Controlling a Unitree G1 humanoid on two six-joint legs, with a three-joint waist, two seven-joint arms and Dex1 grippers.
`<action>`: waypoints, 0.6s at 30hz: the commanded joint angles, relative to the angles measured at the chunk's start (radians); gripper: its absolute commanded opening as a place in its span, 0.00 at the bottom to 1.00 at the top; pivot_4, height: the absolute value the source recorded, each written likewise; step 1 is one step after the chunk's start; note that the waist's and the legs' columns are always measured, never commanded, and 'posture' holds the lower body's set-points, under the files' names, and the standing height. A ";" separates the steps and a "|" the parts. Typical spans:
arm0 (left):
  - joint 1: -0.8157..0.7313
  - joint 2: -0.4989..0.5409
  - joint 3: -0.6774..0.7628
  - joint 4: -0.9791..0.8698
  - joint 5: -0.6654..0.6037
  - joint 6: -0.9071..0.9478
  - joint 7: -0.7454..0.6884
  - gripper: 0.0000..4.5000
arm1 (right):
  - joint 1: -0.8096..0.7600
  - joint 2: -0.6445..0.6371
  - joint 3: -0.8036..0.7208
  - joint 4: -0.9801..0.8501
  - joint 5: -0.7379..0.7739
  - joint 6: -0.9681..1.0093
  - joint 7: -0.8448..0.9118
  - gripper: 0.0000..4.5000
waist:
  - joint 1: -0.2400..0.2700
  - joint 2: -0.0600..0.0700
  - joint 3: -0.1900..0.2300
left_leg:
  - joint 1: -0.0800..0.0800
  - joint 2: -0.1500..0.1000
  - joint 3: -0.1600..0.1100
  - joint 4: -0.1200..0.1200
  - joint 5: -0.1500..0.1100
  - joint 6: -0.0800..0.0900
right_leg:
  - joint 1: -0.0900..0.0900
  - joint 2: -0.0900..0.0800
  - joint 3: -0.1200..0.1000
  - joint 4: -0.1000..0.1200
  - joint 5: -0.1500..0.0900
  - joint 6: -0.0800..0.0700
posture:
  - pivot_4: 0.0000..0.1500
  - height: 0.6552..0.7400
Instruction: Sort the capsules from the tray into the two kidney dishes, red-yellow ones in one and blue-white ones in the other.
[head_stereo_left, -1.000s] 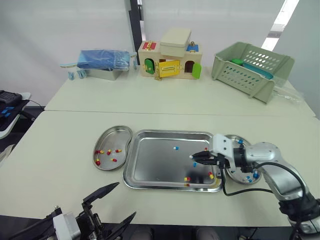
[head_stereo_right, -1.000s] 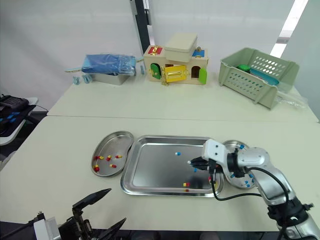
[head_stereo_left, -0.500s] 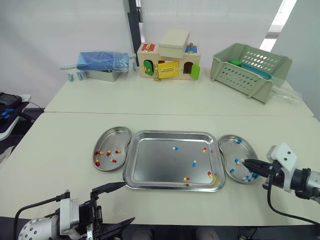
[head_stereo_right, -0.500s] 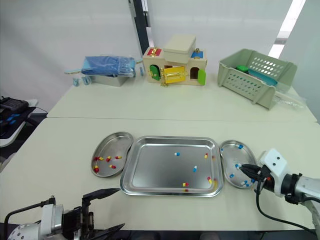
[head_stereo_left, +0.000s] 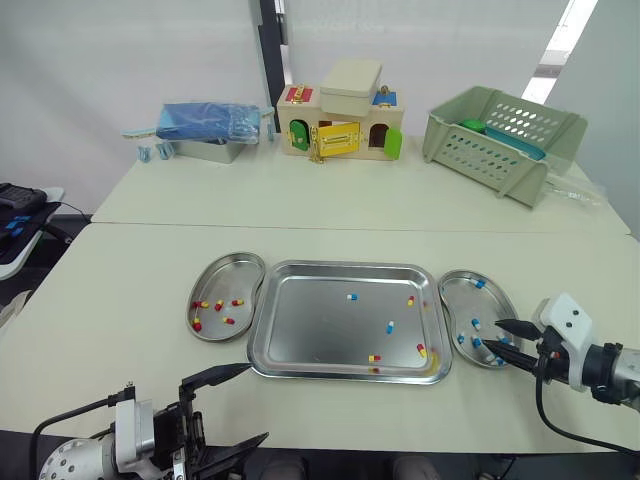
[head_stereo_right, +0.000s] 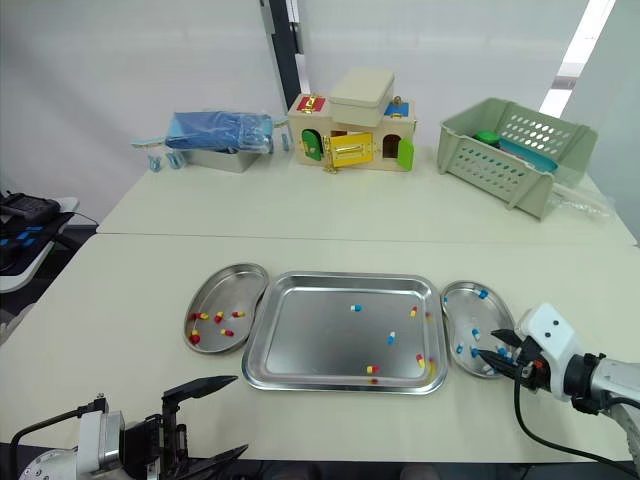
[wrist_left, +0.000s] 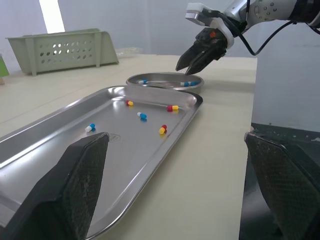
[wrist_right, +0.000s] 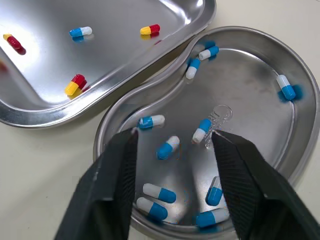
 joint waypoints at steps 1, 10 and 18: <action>0.016 -0.012 0.021 -0.035 0.006 0.000 0.013 1.00 | 0.008 -0.018 -0.026 -0.003 0.016 -0.029 0.013 0.81 | 0.000 0.000 0.000 | 0.000 0.000 0.000 0.000 0.000 0.000 | 0.000 0.000 0.000 0.000 0.000 0.000 | 1.00 1.00; 0.022 -0.045 0.023 -0.026 0.025 -0.012 0.034 1.00 | -0.009 -0.044 -0.033 0.032 0.026 -0.049 0.036 0.99 | 0.000 0.000 0.000 | 0.000 0.000 0.000 0.000 0.000 0.000 | 0.000 0.000 0.000 0.000 0.000 0.000 | 1.00 1.00; 0.026 -0.058 0.024 -0.017 0.031 -0.028 0.037 1.00 | -0.023 -0.052 -0.033 0.047 0.030 -0.058 0.043 0.99 | 0.000 0.000 0.000 | 0.000 0.000 0.000 0.000 0.000 0.000 | 0.000 0.000 0.000 0.000 0.000 0.000 | 1.00 1.00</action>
